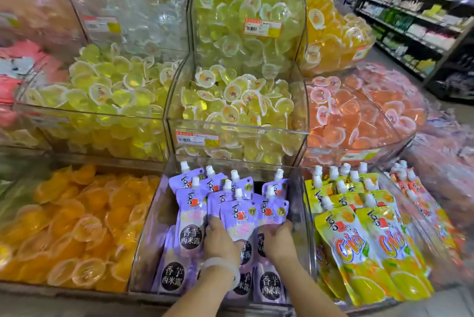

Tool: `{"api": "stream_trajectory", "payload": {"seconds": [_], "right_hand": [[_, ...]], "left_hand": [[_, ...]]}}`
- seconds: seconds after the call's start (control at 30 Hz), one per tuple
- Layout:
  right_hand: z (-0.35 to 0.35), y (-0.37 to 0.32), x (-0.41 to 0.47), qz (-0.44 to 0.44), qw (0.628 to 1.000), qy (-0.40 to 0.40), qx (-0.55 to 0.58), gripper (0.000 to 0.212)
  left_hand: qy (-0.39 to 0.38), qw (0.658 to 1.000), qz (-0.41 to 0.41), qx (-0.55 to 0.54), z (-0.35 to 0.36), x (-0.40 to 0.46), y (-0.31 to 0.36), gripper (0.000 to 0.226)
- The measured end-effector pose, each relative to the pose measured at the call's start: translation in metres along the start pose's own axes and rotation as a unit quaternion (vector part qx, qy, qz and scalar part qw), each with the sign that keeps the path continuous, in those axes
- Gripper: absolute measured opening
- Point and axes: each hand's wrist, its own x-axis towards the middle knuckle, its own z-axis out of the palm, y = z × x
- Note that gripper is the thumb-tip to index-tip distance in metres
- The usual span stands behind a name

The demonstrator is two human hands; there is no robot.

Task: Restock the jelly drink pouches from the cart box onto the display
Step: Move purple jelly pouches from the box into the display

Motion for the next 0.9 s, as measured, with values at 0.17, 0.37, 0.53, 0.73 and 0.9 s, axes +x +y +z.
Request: {"api": "stream_trajectory", "payload": {"seconds": [0.17, 0.37, 0.53, 0.73, 0.9], "right_hand": [[-0.002, 0.004, -0.005, -0.022, 0.979, -0.012, -0.203, 0.02], [-0.009, -0.021, -0.011, -0.024, 0.928, -0.106, -0.357, 0.034], [-0.012, -0.016, -0.01, 0.052, 0.997, -0.017, -0.056, 0.038], [0.008, 0.005, -0.035, -0.069, 0.978, 0.029, -0.193, 0.076], [-0.001, 0.001, -0.042, -0.155, 0.923, -0.011, -0.352, 0.067]], "left_hand": [[-0.034, 0.994, 0.013, 0.102, -0.005, 0.005, 0.001, 0.072], [-0.021, 0.99, 0.032, 0.138, -0.011, 0.003, -0.001, 0.071], [-0.03, 0.983, 0.064, 0.169, -0.017, 0.002, 0.002, 0.063], [-0.035, 0.955, 0.184, 0.229, -0.017, -0.005, -0.008, 0.061], [-0.042, 0.952, 0.186, 0.239, -0.014, -0.012, -0.008, 0.074]]}}
